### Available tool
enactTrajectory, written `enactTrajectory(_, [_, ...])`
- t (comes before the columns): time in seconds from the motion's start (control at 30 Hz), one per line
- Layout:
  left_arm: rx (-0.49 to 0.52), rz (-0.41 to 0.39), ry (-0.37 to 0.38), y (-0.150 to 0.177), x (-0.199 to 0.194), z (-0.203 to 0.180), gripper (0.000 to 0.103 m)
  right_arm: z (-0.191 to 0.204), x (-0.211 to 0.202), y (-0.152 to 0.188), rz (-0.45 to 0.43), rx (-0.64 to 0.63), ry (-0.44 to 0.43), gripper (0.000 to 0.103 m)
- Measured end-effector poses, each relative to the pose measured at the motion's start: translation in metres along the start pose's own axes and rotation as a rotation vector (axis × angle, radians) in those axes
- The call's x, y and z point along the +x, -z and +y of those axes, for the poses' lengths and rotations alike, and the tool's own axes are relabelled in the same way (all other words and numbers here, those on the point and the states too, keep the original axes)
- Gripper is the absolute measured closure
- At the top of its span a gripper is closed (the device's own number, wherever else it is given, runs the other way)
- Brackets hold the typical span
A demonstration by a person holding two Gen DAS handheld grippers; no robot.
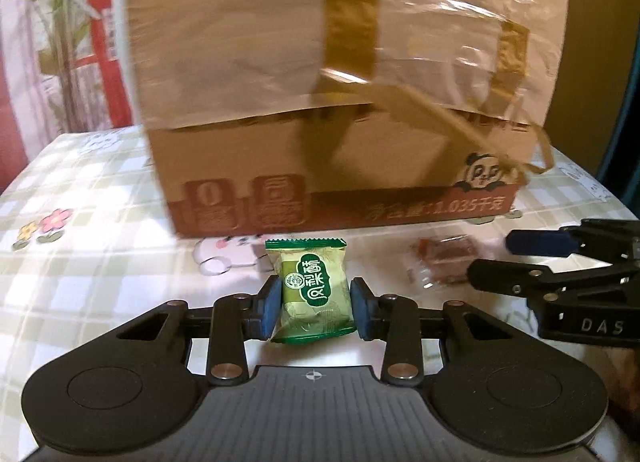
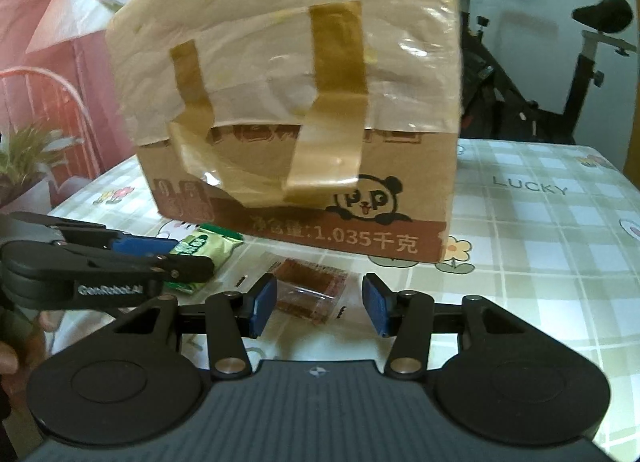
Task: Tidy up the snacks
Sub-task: 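Grasp the green pastry packet with the left tool while the right tool grips the brown jerky pack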
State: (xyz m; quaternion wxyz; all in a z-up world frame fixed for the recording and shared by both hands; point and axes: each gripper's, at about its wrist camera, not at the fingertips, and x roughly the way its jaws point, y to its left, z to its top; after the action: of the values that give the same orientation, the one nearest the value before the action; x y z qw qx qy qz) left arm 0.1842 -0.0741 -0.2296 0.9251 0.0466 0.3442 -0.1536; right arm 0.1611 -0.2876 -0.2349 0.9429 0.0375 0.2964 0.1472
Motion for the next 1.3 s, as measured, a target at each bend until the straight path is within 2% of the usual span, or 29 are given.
enactTrajectory(0.1, [-0.044, 0.005, -0.012, 0.006, -0.006, 0.011, 0.064, 0.004, 0.004, -0.004, 0.042, -0.041, -0.007, 0.044])
enactTrajectory(0.2, [-0.068, -0.001, -0.015, 0.009, -0.010, 0.022, 0.064, 0.017, 0.012, -0.009, 0.097, -0.184, -0.003, 0.040])
enactTrajectory(0.27, [-0.077, -0.003, -0.017, 0.010, -0.013, 0.025, 0.064, 0.022, 0.016, -0.012, 0.122, -0.274, -0.026, 0.028])
enactTrajectory(0.33, [-0.094, -0.007, -0.018, 0.012, -0.015, 0.032, 0.064, 0.024, 0.025, -0.015, 0.166, -0.335, -0.066, 0.027])
enactTrajectory(0.4, [-0.102, -0.011, -0.018, 0.012, -0.016, 0.035, 0.064, 0.023, 0.031, -0.019, 0.170, -0.387, -0.083, 0.027])
enactTrajectory(0.57, [-0.113, -0.017, -0.014, 0.014, -0.016, 0.037, 0.064, 0.015, 0.046, -0.032, 0.187, -0.401, -0.118, 0.027])
enactTrajectory(0.83, [-0.125, -0.021, -0.014, 0.015, -0.015, 0.038, 0.064, 0.009, 0.059, -0.034, 0.199, -0.324, -0.174, 0.026])
enactTrajectory(0.87, [-0.127, -0.021, -0.014, 0.016, -0.016, 0.038, 0.064, 0.009, 0.058, -0.033, 0.199, -0.313, -0.168, 0.027])
enactTrajectory(0.93, [-0.130, -0.022, -0.013, 0.016, -0.017, 0.039, 0.064, 0.010, 0.055, -0.033, 0.197, -0.307, -0.161, 0.037])
enactTrajectory(1.13, [-0.132, -0.041, -0.010, 0.016, -0.026, 0.040, 0.064, 0.013, 0.036, -0.021, 0.174, -0.266, -0.120, 0.057])
enactTrajectory(1.3, [-0.123, -0.057, -0.002, 0.014, -0.035, 0.037, 0.064, 0.015, 0.015, -0.004, 0.131, -0.217, -0.101, 0.061])
